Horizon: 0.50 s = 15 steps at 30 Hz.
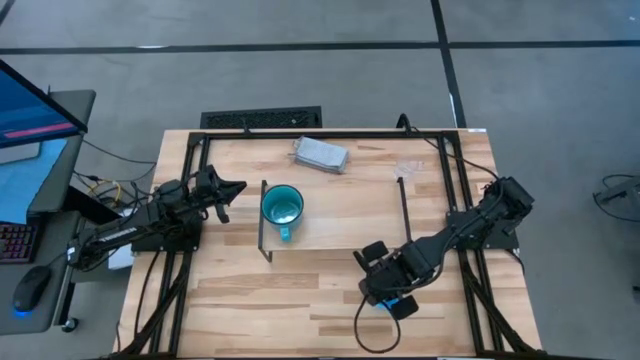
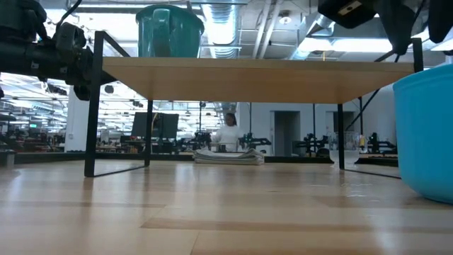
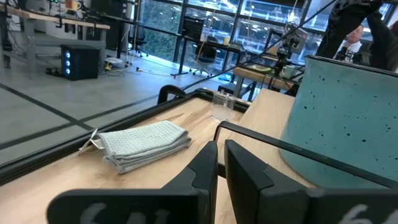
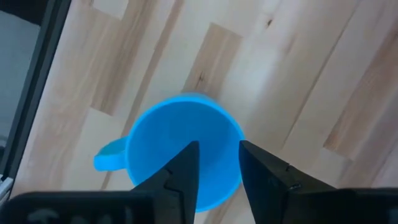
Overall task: Stack small to large cups/mugs on shelf
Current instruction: Put the light blue mug on the shelf
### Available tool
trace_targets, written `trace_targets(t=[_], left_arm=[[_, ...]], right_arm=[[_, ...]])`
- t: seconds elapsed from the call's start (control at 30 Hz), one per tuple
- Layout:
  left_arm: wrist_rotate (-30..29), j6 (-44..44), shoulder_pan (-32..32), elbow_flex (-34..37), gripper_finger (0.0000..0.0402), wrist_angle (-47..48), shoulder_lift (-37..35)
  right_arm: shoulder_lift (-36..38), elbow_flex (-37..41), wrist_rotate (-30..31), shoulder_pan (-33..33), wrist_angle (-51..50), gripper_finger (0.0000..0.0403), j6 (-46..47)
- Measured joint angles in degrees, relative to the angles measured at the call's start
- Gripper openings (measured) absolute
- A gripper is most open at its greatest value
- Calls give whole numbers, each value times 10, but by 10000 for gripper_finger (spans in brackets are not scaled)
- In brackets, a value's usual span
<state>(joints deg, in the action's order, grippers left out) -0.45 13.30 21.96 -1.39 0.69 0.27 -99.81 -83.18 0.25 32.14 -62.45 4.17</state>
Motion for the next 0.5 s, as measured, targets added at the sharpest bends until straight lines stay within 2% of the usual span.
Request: trace_targets(t=[0.5], left_arm=[[0, 0, 0, 0, 19, 0, 0]], right_arm=[[-4, 0, 28, 0, 4, 132, -1]])
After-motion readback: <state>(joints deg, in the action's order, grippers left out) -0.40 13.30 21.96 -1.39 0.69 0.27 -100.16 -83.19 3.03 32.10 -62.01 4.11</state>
